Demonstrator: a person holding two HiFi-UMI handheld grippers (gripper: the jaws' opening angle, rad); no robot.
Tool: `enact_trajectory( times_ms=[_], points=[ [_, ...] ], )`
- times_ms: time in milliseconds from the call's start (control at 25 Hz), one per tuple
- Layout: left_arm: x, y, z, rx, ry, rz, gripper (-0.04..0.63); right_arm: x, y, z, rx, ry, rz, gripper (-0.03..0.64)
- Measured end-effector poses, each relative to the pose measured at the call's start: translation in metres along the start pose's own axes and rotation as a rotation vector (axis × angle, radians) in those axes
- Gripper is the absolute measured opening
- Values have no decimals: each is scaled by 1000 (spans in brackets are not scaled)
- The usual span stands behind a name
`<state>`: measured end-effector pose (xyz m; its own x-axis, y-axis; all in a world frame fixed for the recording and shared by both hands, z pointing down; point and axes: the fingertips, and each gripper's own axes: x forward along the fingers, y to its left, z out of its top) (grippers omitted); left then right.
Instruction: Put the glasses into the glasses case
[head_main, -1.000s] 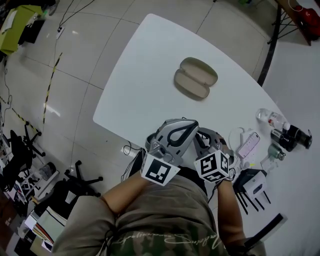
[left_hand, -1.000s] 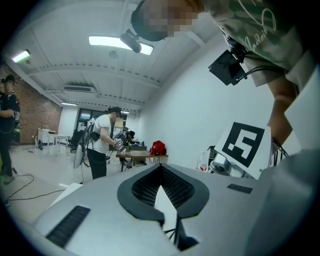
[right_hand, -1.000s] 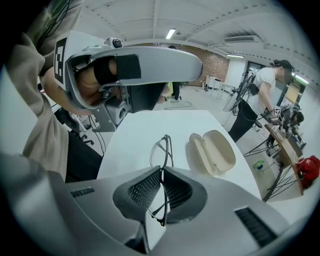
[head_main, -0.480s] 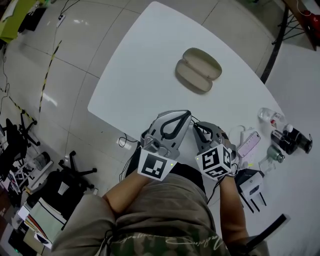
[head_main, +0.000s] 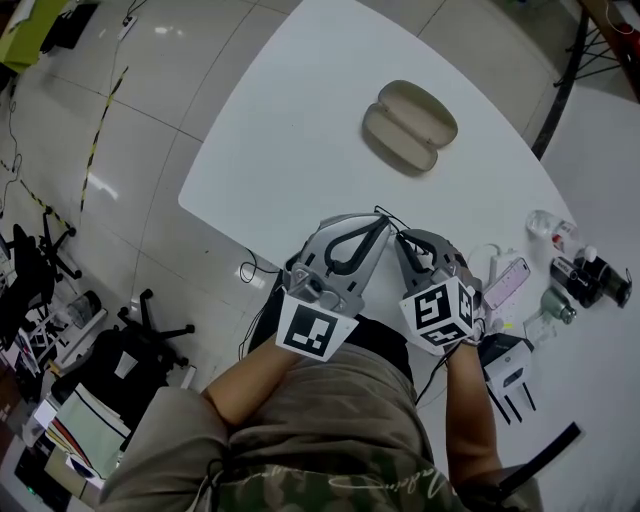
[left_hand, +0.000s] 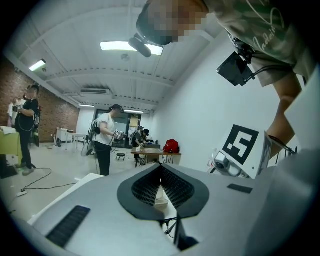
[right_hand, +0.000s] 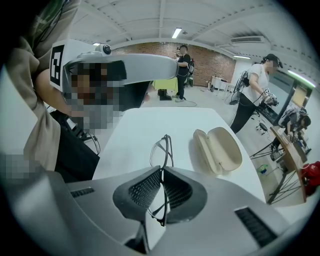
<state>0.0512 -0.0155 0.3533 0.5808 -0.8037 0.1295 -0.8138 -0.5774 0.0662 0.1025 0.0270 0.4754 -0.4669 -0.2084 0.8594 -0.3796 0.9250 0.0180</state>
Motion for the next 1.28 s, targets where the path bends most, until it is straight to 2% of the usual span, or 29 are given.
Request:
enact_trajectory(
  times_ms=[400, 720, 1080, 1280],
  points=[
    [-13, 14, -14, 5, 26, 5, 6, 11, 8, 5, 12, -1, -6, 31],
    [-20, 18, -24, -26, 41, 33, 6, 26, 11, 3, 36, -8, 15, 31],
    [-29, 39, -35, -84, 44, 95, 6, 48, 10, 8, -3, 10, 36, 31],
    [-25, 37, -34, -81, 53, 88, 6, 51, 5, 6, 13, 8, 38, 31]
  ],
)
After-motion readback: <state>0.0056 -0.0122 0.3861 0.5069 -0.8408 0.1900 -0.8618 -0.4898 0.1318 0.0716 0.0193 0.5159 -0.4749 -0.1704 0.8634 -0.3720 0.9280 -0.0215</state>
